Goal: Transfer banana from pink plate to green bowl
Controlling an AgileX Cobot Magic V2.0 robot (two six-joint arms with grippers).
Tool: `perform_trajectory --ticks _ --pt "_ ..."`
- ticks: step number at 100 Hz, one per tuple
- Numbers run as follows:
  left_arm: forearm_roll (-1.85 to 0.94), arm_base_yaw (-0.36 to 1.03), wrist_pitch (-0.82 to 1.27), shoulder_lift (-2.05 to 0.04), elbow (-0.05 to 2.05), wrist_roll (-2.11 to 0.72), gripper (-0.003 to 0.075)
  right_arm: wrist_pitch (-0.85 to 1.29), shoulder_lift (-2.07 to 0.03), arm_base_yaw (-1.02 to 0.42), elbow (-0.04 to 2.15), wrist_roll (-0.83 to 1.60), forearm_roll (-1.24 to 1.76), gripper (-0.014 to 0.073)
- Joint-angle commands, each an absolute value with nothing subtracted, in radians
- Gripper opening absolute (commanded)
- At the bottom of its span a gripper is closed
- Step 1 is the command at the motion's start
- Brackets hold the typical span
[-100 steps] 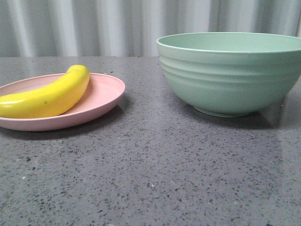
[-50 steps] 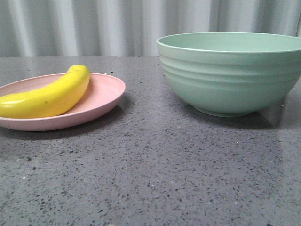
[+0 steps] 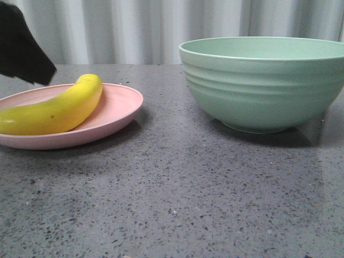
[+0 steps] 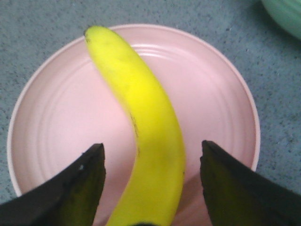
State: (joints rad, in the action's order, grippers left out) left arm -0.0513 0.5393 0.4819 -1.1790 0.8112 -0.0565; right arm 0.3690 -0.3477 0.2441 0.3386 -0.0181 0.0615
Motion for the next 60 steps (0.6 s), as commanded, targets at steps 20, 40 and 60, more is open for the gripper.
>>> perform_trajectory --ticks 20,40,60 --pt "-0.052 0.548 0.586 -1.324 0.943 -0.067 0.0410 0.282 -0.364 0.247 0.376 -0.012 0.063 -0.0065" --pt "-0.035 0.546 0.595 -1.375 0.958 -0.067 0.0405 0.261 -0.364 0.246 0.376 -0.012 0.063 -0.0065" --pt "-0.015 0.546 0.598 -1.377 0.958 -0.067 0.0272 0.190 -0.364 0.246 0.376 -0.012 0.063 -0.0065"
